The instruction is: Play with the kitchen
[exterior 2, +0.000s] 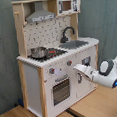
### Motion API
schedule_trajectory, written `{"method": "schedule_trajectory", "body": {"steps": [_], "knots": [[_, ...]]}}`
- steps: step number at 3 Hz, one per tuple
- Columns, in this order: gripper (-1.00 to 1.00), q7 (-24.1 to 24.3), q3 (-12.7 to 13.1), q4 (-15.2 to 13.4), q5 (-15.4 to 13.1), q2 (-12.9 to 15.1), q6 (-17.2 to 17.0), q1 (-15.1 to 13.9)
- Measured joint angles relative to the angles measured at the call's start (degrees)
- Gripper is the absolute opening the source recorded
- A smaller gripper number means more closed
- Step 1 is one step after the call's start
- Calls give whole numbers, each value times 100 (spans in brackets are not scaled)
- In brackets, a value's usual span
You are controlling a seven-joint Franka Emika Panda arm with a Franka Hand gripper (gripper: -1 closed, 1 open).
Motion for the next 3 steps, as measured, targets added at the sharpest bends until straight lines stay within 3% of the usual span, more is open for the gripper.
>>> {"method": "schedule_trajectory", "body": {"steps": [3], "knots": [[100, 1977, -14, -95, -281, -116, -21, -191]]}}
